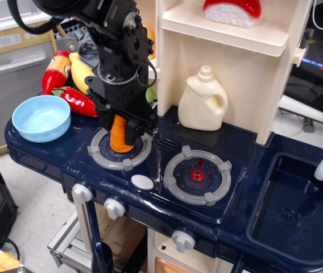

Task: Put carrot in bowl

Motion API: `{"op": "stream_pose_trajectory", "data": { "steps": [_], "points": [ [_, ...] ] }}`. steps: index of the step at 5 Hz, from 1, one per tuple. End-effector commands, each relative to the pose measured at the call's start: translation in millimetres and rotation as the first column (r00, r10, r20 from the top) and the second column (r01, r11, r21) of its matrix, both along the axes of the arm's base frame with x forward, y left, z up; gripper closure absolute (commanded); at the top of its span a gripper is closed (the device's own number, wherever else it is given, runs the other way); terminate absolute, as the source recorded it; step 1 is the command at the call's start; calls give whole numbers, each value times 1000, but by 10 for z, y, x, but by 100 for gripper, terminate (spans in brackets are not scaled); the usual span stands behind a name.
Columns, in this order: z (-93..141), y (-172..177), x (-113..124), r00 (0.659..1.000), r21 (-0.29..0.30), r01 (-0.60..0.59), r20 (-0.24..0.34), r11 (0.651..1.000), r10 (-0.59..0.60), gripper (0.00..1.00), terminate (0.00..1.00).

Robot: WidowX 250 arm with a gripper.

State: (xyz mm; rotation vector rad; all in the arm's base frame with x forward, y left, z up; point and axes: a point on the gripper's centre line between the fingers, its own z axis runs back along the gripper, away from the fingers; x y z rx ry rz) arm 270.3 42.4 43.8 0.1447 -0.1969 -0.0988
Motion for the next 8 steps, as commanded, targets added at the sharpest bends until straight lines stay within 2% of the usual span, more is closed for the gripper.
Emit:
{"op": "stream_pose_trajectory", "data": {
  "steps": [1,2,3,5,6,7,8],
  "points": [
    [444,152,52,999,100,24,-24,995,-21,100,0],
    [697,364,58,996,141,70,-70,988,-60,100,0],
    [814,604,28,990,175,122,-87,977,-108,100,0],
    [651,1032,-70,976,184,213,-79,960,-201,100,0],
    [551,1167,-84,978,172,211,-39,962,-207,0,0],
    [512,1091,-45,983,135,182,6,974,-184,0,0],
    [512,1091,-45,983,135,182,6,974,-184,0,0]
  ]
}}
